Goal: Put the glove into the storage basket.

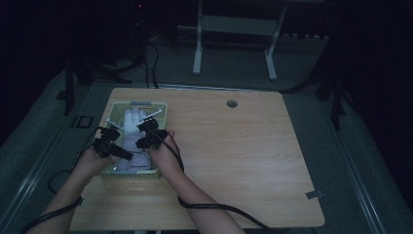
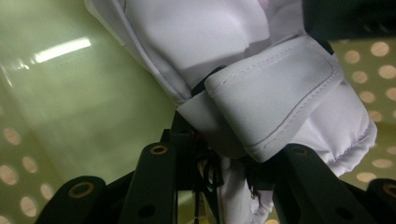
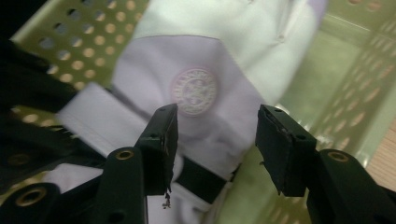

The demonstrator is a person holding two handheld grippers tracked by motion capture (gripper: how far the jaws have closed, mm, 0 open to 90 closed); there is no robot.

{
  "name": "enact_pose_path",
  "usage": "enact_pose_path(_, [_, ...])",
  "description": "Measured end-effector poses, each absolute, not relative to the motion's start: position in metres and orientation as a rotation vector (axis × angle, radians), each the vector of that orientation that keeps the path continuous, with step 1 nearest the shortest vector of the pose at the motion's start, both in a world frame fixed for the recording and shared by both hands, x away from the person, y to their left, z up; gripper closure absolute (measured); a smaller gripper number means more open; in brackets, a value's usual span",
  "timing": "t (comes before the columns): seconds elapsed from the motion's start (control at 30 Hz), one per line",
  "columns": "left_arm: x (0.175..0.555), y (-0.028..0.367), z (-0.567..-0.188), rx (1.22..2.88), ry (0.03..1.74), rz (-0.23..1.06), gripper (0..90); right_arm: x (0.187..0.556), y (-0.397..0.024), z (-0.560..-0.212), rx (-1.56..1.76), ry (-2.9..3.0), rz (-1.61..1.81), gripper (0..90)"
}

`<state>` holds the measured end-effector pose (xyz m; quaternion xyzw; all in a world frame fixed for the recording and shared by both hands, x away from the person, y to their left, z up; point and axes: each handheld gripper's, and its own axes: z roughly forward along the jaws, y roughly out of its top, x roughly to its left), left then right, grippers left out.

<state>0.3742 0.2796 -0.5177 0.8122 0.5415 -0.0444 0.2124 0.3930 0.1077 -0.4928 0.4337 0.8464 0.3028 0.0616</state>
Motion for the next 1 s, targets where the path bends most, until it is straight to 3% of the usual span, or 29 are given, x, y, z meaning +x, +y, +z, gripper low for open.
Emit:
enact_pose_path(0.17, [0.374,0.274,-0.517,2.279,1.547,-0.071,55.2,0.389,0.106,-0.482,1.268,2.56,0.967,43.8])
enact_pose_path(0.47, [0.359,0.272,-0.506,2.193,1.457,0.245,14.4,0.391,0.084,-0.467,1.252,2.577,1.063,24.5])
enact_pose_path(0.73, [0.338,0.279,-0.491,1.947,1.43,0.409,4.2,0.388,0.069,-0.455,1.181,2.587,1.118,18.8])
enact_pose_path(1.0, [0.327,0.263,-0.482,1.95,1.357,0.435,4.2,0.384,0.058,-0.451,1.146,2.573,1.131,18.3])
